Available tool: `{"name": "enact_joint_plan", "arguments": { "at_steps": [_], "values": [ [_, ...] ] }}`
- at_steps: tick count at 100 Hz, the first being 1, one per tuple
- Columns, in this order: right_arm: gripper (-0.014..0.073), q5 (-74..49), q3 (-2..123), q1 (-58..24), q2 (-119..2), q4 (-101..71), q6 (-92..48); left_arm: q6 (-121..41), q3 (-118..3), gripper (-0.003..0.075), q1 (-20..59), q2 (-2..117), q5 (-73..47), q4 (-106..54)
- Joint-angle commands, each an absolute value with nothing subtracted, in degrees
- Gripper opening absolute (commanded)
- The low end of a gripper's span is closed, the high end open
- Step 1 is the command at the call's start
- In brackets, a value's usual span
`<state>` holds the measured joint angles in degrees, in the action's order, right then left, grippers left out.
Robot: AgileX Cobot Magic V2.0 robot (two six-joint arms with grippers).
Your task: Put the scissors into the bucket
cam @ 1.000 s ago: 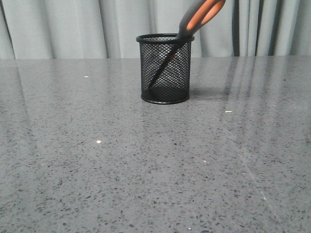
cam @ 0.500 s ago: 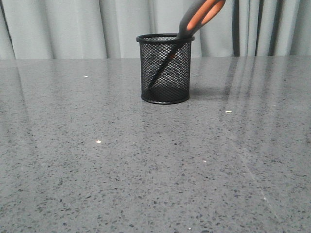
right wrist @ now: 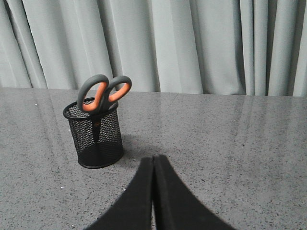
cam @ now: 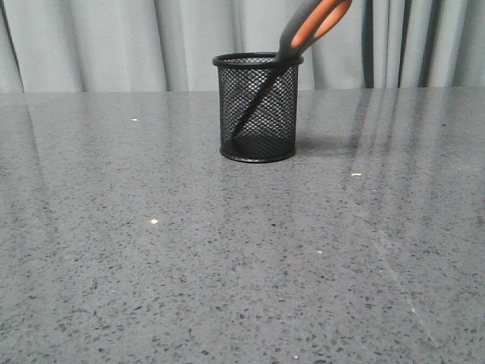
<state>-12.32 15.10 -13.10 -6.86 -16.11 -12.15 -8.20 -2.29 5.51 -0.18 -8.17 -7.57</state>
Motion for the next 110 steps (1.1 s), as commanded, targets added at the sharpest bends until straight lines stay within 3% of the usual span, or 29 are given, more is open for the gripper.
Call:
{"name": "enact_joint_plan", "arguments": {
  "at_steps": [1,110],
  "values": [
    [-0.0066,-7.38,16.67,-12.76,-7.34,-16.12,-12.31,-3.99,0.35,-0.0020,4.92,-1.80,-3.06,-5.41],
    [-0.0066,-7.29,16.67,-12.76,-7.34,-16.12,-12.31,-3.63,2.28,-0.0020,4.80,-1.69,-3.11,-4.74]
  ]
}}
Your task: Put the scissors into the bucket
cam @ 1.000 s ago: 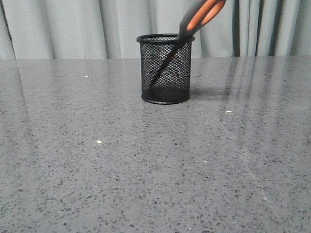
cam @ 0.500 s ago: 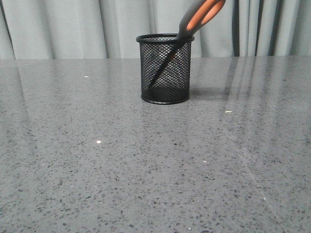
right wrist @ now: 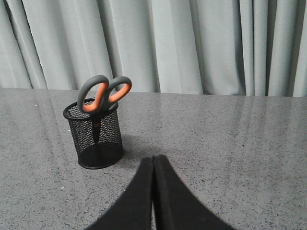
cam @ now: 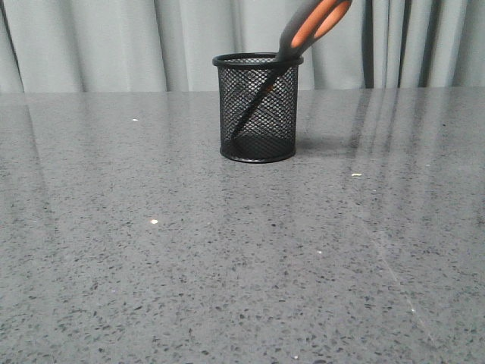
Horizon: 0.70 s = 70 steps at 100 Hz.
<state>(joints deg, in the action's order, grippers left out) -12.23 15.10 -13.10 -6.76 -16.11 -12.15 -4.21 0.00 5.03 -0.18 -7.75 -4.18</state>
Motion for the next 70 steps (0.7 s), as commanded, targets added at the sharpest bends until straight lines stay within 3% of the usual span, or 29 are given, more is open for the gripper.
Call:
{"name": "enact_joint_plan", "arguments": {
  "at_steps": [1,25,45,70],
  "values": [
    [-0.0066,-7.29,16.67,-12.76,-7.34,-15.99,-12.31,-3.63,2.28,-0.0019,4.80,-1.69,-3.11,-4.74],
    [-0.0066,-2.59,10.52,-9.85,-7.21,-0.69,0.44,-3.63,2.28,-0.0019,4.80,-1.69,-3.11,-4.74],
    [-0.0066,-2.46,2.40,-3.06,-0.14,-0.69,0.45,-3.63,2.28,-0.0020,4.80,-1.69,-3.11,-4.74],
    [-0.0066,-3.93,-1.11,-1.71,1.92,1.14,0.55,-3.63,2.28,-0.0019,4.80,-1.60,-3.05,-4.74]
  ]
}}
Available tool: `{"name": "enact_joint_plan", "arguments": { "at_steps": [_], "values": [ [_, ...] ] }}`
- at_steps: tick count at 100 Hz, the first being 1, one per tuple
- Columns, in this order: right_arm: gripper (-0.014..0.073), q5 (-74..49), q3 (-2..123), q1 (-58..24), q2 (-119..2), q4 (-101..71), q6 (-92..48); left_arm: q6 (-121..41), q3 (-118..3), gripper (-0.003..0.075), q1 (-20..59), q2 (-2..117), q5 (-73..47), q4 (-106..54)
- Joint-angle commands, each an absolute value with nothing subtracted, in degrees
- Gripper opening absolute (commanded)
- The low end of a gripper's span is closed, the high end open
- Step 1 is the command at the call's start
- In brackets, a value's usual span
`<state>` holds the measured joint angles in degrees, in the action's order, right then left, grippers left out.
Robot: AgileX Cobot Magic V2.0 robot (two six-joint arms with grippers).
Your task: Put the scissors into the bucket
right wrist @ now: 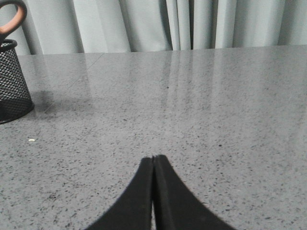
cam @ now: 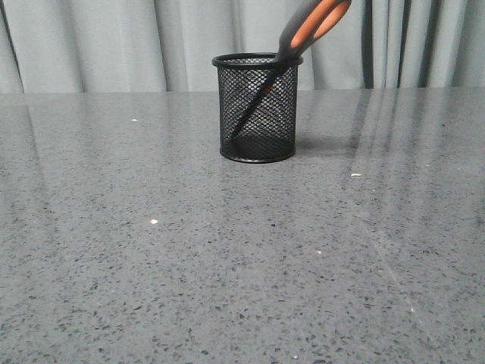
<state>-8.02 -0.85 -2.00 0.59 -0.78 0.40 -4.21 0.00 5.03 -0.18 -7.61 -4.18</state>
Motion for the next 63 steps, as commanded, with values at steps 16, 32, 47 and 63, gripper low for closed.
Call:
{"name": "enact_joint_plan", "arguments": {
  "at_steps": [16,32,47,63],
  "values": [
    [-0.0066,-3.65,-1.11,-1.71,1.92,1.46,0.55,-3.63,2.28,-0.0019,4.80,-1.60,-3.05,-4.74],
    [-0.0066,-3.87,-1.11,-1.71,1.92,1.46,0.55,-3.63,2.28,-0.0019,4.80,-1.60,-3.05,-4.74],
    [-0.0066,-3.87,-1.11,-1.71,1.92,1.46,0.55,-3.63,2.28,-0.0020,4.80,-1.60,-3.05,-4.74],
    [-0.0066,-3.87,-1.11,-1.71,1.92,1.46,0.55,-3.63,2.28,-0.0020,4.80,-1.60,-3.05,-4.74]
  ]
}}
